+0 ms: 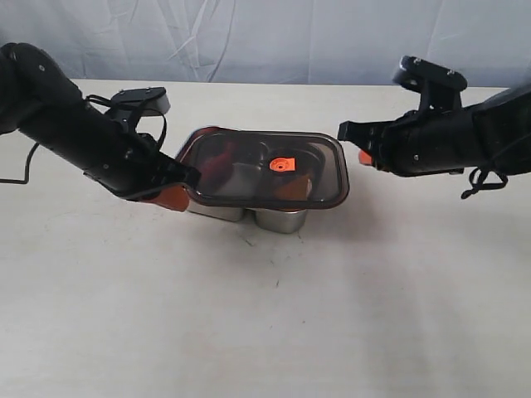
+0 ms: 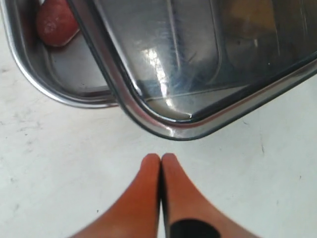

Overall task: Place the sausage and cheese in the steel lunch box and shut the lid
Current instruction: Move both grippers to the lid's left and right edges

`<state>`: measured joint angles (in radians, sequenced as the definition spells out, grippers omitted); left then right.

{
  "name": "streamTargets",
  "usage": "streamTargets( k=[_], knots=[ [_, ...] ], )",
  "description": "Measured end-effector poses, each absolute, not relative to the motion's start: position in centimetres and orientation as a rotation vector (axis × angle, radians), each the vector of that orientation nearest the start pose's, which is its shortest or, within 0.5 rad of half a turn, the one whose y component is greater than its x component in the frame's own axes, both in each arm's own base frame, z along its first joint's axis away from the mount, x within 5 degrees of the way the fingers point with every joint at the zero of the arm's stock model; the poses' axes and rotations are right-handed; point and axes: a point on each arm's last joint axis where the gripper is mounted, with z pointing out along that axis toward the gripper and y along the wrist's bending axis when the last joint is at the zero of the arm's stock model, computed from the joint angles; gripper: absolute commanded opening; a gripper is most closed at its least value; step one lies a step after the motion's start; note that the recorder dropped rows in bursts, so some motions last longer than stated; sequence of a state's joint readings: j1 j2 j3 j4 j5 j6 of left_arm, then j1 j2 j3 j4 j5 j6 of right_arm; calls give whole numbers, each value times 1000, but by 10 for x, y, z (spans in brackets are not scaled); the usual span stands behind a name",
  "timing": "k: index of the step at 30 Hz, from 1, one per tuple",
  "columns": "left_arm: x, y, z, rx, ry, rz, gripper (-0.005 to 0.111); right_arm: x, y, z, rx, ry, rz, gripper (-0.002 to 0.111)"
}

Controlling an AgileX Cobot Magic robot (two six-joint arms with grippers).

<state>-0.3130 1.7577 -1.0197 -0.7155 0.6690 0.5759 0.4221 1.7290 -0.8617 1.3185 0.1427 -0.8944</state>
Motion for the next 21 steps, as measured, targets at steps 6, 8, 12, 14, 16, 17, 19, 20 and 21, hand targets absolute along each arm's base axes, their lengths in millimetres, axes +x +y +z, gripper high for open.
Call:
streamTargets(
  k=[6,8,12,14,16,17,19,20,21],
  knots=[
    [306,-133,191,522,2692,-654,0,305,151,148,-60,2517,535,-1],
    [306,-133,192,527,2689,-648,0,305,151,142,-60,2535,531,-1],
    [306,-130,194,533,2689,-620,0,303,154,136,-74,2566,560,-1],
    [307,-126,194,517,2693,-611,0,302,155,136,-75,2573,580,-1],
    [310,-119,194,489,2695,-605,0,301,156,136,-79,2582,599,-1],
    [311,-117,194,477,2696,-603,0,300,157,136,-82,2586,609,-1],
    [313,-110,194,444,2697,-596,0,299,158,136,-91,2594,631,-1],
    [314,-108,194,435,2697,-594,0,299,158,136,-88,2597,638,-1],
    [315,-106,194,426,2698,-592,0,298,159,136,-86,2602,651,-1]
  ],
)
